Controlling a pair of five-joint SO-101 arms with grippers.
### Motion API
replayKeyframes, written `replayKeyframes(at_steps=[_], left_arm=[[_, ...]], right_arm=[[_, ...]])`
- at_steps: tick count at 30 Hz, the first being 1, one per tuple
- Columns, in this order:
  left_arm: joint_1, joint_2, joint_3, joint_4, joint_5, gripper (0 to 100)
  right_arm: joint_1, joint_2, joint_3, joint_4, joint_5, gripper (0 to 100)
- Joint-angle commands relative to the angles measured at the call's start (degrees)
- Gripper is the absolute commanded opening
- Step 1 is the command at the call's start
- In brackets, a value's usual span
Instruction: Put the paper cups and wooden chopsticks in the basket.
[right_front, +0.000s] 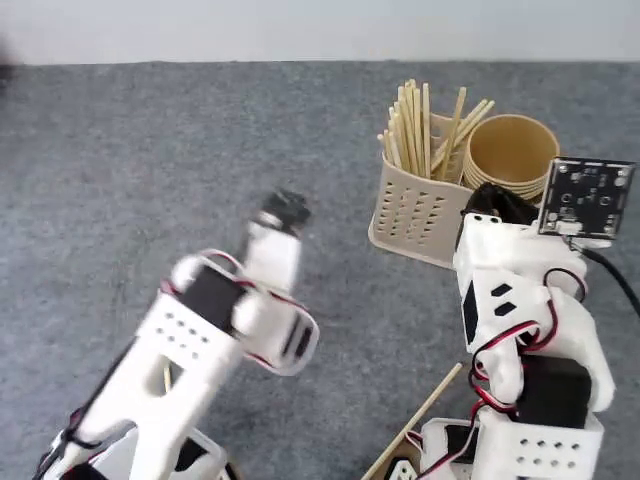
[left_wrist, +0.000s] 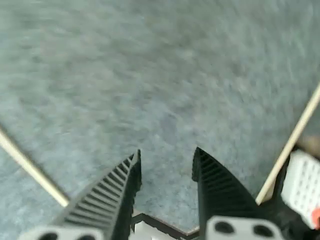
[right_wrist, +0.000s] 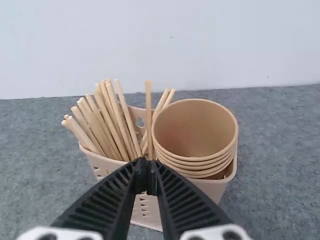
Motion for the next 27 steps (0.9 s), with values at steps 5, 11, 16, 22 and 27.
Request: replayKeyframes(at_steps=[5, 11, 16, 22, 27], left_arm=[[13.3, -1.8, 12.1, -14.2, -0.3, 17], [19.1, -1.5, 15.4, -23.0, 2.9, 17], [27.6, -1.4, 15.6, -25.3, 6.3, 17], [35.5, -1.3, 15.6, -25.6, 12.7, 17], [38.8, -1.3, 16.4, -27.3, 14.5, 17]], right_arm=[[4.2, -0.9, -0.6, 0.2, -0.4, 0.9], [7.5, -0.9, -0.5, 0.2, -0.5, 0.9], [9.5, -0.9, -0.5, 0.2, -0.5, 0.9], [10.9, -0.9, -0.5, 0.2, -0.5, 0.9], [10.9, -0.9, -0.5, 0.3, -0.5, 0.9]])
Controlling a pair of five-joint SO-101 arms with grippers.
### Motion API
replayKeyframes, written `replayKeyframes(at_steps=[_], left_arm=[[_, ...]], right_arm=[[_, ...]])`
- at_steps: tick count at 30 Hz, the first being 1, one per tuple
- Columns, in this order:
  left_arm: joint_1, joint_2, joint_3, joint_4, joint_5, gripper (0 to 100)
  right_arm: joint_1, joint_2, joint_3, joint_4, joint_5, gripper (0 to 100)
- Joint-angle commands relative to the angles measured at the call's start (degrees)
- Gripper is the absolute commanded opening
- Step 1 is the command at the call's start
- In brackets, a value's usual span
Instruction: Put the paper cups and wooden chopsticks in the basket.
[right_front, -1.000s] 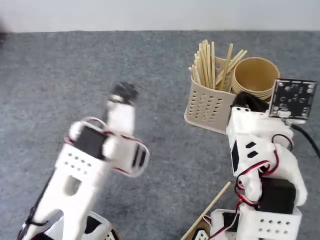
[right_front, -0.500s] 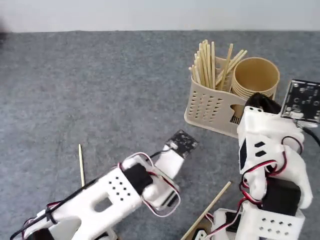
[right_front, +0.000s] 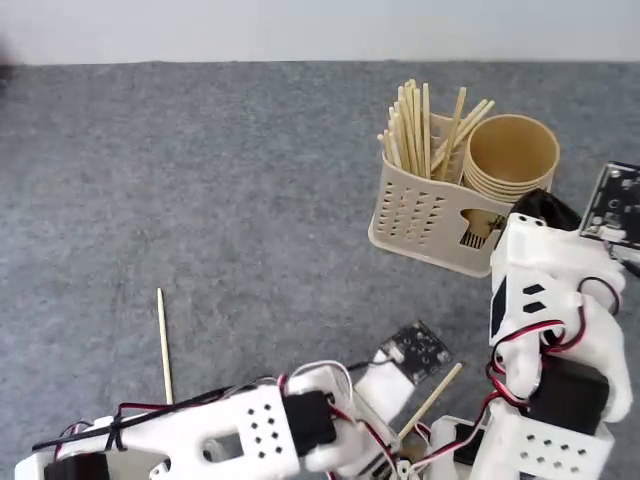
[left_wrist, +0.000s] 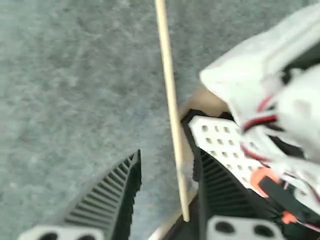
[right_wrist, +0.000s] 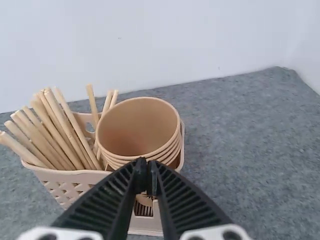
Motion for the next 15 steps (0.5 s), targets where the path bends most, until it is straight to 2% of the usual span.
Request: replayKeyframes(at_steps=[1, 7, 15], left_arm=[[1.8, -1.3, 1.6, -3.7, 1.1, 17], [1.9, -1.2, 11.8, -16.5, 1.1, 17], [2.0, -1.2, 13.5, -17.9, 1.2, 17]], right_arm=[[0.2, -0.9, -0.5, 0.3, -0.5, 0.9], [0.0, -0.9, -0.4, 0.3, -0.5, 0.9], [0.0, -0.9, -0.4, 0.3, -0.5, 0.9]])
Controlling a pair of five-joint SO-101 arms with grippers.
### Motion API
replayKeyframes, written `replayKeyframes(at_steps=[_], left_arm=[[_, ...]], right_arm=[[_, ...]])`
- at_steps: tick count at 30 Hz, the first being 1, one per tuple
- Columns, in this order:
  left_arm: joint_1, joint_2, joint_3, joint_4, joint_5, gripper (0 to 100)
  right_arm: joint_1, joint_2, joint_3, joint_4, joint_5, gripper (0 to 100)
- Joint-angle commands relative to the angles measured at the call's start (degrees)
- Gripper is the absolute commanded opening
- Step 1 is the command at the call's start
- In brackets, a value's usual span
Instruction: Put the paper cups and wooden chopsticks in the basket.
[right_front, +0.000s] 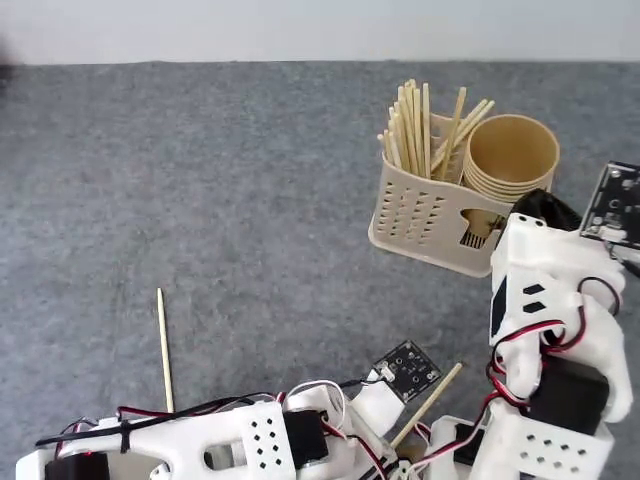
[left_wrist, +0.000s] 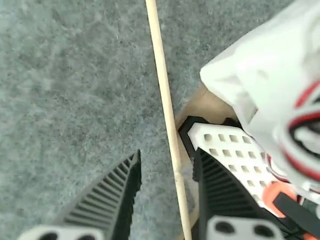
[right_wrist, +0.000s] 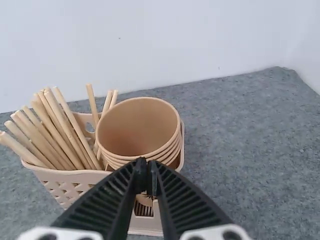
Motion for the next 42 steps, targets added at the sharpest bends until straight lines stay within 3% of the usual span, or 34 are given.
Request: replayKeyframes(at_steps=[1, 11, 17, 24, 33, 42], left_arm=[[0.5, -1.2, 0.0, -0.6, 0.5, 17], [6.2, -1.2, 4.3, -1.1, 0.5, 17], [6.3, -1.2, 7.0, -5.9, 0.5, 17], [7.2, -1.2, 7.3, -6.1, 0.5, 16], [9.2, -1.2, 9.6, -11.0, 0.5, 1], [8.4, -1.3, 9.5, -10.8, 0.4, 1]], right_arm=[[0.0, -0.9, -0.4, 0.4, -0.5, 0.9], [0.0, -0.9, -0.4, 1.5, -0.6, 0.9], [0.0, -0.9, -0.4, 1.5, -0.6, 0.9], [0.0, -0.9, -0.4, 1.5, -0.6, 0.9], [0.0, -0.9, -0.4, 1.5, -0.6, 0.9], [0.0, -0.9, -0.4, 1.5, -0.6, 0.9]])
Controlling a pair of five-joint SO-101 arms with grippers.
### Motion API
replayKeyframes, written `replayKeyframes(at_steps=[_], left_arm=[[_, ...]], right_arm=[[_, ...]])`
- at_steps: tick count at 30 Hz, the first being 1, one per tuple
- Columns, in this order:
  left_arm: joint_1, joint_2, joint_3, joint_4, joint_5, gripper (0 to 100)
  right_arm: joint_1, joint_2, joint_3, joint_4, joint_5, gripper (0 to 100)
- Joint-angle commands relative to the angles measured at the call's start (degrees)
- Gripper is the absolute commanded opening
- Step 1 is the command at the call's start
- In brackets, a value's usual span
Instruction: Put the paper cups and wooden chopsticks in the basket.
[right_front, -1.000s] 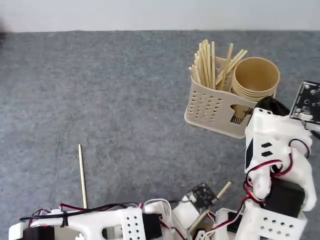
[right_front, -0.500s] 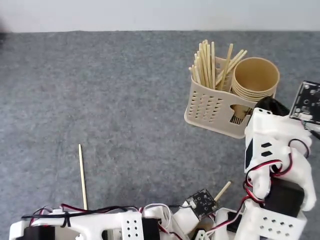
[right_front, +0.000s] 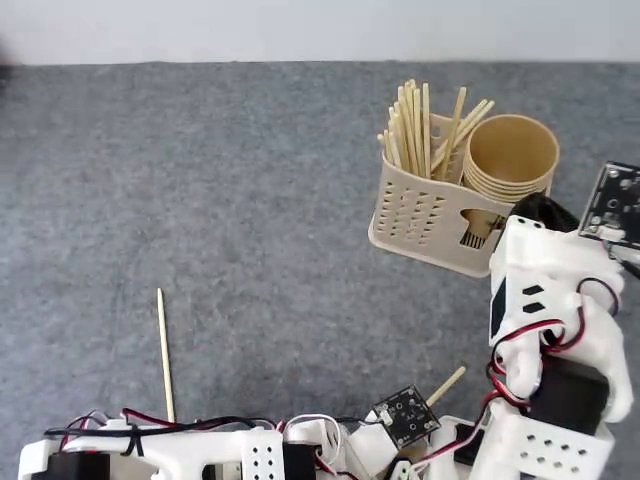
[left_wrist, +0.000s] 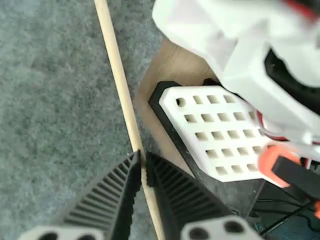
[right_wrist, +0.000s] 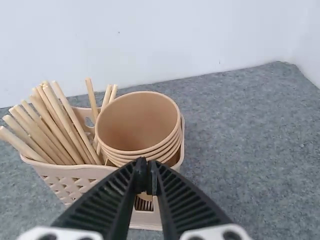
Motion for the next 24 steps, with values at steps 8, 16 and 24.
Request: replayKeyframes(at_steps=[8, 16, 24], left_arm=[[-0.2, -1.3, -1.8, 2.5, 0.1, 12], [1.3, -1.2, -2.2, 4.1, 1.7, 21], [-1.3, -1.2, 0.1, 1.9, 1.7, 8]], right_arm=[[0.0, -0.9, -0.4, 0.3, -0.6, 0.9], [0.0, -0.9, -0.4, 0.3, -0.6, 0.9], [0.0, -0.9, -0.4, 0.3, -0.6, 0.9]])
